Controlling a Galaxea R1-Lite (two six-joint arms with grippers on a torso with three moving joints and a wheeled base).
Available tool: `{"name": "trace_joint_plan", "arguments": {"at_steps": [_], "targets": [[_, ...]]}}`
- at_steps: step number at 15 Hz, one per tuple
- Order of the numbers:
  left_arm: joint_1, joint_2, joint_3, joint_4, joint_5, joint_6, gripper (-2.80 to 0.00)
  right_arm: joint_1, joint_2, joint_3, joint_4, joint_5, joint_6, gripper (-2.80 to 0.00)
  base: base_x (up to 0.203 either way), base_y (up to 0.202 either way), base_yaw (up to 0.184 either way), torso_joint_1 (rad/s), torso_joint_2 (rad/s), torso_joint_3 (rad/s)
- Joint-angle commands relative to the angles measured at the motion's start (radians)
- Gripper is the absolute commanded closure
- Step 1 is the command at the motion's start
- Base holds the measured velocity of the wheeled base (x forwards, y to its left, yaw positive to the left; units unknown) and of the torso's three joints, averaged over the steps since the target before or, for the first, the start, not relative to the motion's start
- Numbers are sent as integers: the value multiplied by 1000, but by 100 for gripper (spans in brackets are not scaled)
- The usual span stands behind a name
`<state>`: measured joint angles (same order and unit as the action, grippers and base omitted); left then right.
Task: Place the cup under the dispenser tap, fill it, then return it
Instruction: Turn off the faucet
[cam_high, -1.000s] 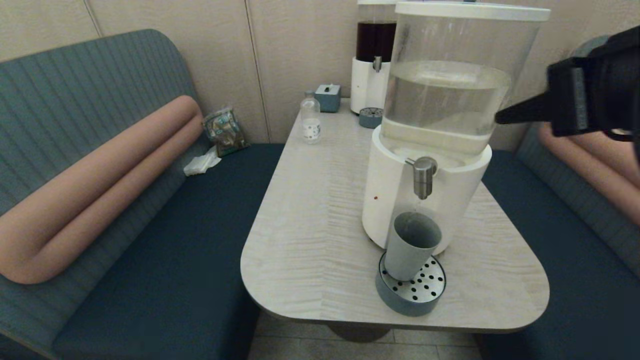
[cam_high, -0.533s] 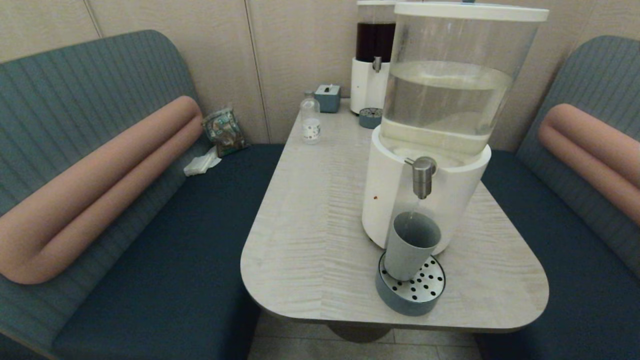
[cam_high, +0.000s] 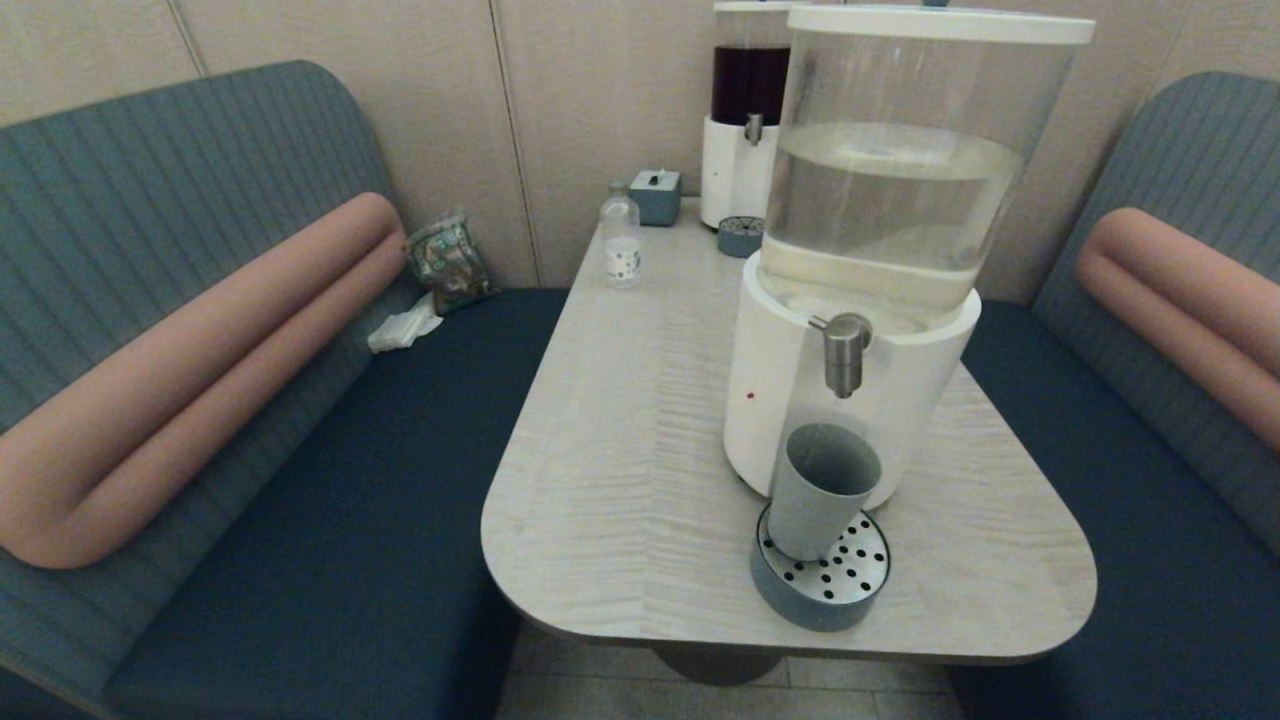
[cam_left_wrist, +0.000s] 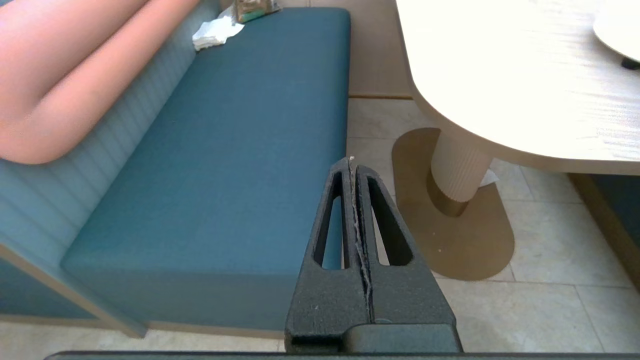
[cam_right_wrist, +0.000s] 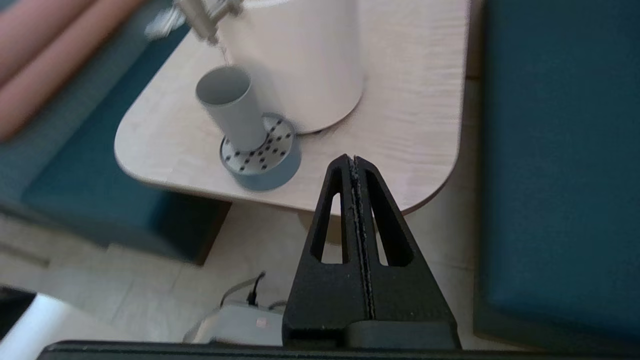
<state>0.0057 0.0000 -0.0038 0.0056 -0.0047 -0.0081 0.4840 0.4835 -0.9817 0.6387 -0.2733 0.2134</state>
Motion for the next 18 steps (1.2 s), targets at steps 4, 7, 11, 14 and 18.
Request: {"name": "trace_joint_plan", "arguments": {"at_steps": [4, 7, 11, 14, 18], "targets": [[0, 2, -1, -3, -1, -1, 0, -331, 60, -130, 5, 330, -45, 0, 0, 0, 0, 0, 0, 0], [2, 2, -1, -3, -1, -1, 0, -527, 257, -428, 84, 665, -15, 0, 0, 0, 0, 0, 0, 0], [0, 0, 1, -8, 0, 0, 0, -584, 558, -745, 196, 852, 116, 0, 0, 0, 0, 0, 0, 0], [0, 2, 1, -9, 0, 0, 0, -532, 788, -869, 215, 737, 131, 0, 0, 0, 0, 0, 0, 0], [0, 0, 1, -9, -1, 0, 0, -72, 919, -926, 183, 197, 91, 0, 0, 0, 0, 0, 0, 0]]}}
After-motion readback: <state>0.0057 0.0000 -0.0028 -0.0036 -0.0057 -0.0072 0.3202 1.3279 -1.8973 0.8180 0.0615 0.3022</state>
